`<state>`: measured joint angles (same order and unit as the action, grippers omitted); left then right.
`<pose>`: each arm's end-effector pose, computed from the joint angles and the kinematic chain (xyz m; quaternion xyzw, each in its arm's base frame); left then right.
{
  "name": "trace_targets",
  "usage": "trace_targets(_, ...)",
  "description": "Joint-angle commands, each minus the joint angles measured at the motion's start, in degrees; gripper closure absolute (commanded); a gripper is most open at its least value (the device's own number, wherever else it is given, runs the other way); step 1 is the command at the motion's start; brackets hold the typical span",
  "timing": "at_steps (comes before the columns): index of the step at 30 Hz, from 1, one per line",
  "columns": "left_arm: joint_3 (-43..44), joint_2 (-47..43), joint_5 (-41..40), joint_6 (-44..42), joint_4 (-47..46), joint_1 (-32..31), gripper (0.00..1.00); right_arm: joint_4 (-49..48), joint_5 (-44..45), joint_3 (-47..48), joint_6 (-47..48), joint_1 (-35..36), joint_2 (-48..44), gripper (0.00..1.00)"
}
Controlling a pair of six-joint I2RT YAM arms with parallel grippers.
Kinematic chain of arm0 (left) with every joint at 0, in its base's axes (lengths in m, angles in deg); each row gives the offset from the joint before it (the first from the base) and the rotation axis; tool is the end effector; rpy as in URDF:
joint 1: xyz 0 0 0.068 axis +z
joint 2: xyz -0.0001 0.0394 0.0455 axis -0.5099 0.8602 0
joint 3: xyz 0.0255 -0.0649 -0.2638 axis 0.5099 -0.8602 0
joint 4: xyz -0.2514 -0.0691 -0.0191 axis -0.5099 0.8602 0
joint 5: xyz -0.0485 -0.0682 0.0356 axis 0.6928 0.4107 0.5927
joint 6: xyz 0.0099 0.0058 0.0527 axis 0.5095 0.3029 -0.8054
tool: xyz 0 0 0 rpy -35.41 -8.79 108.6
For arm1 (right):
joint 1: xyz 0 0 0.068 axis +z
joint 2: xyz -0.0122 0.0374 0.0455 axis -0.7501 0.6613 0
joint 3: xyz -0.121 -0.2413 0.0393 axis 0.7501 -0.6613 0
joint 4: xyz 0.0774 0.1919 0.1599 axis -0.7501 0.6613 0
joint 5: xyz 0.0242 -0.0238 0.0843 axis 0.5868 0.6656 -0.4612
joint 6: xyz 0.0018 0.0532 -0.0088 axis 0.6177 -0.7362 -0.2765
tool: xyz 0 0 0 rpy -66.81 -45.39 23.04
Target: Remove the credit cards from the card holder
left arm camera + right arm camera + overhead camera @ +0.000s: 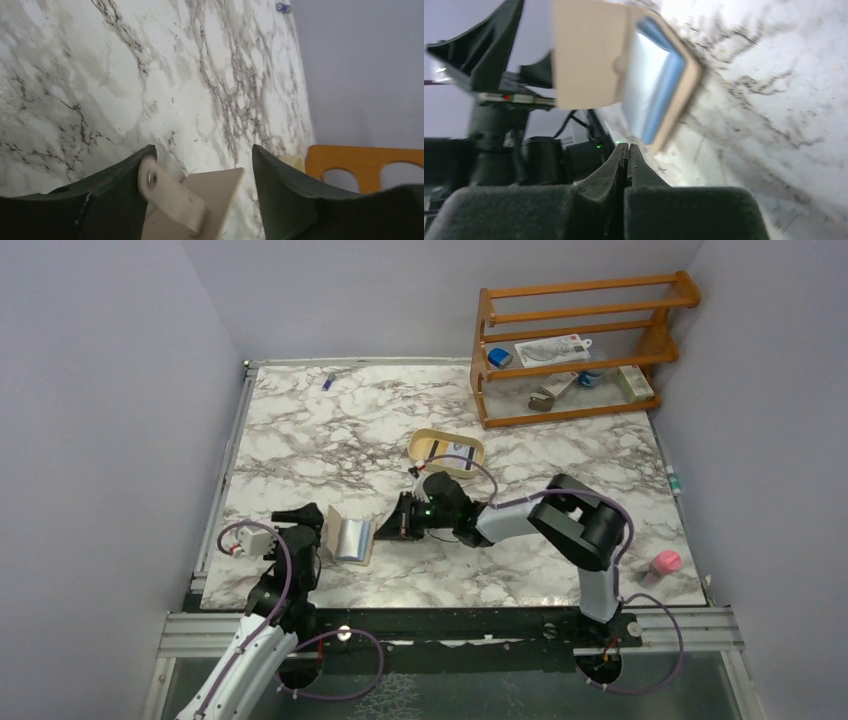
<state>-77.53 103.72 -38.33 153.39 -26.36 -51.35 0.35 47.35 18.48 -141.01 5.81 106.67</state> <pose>0.1087 -0.0175 0.1518 -0.5379 0.6310 -0.1839 0.5279 0.2174 0.3291 0.1156 -0.0388 0.8355 0.5374 0.1081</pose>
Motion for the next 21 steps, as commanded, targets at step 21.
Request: trace_targets(21,5.0,13.5,12.6,-14.3,-3.0,0.3,0.11,24.9,5.1,4.1,21.5,-3.2,-12.4,0.62)
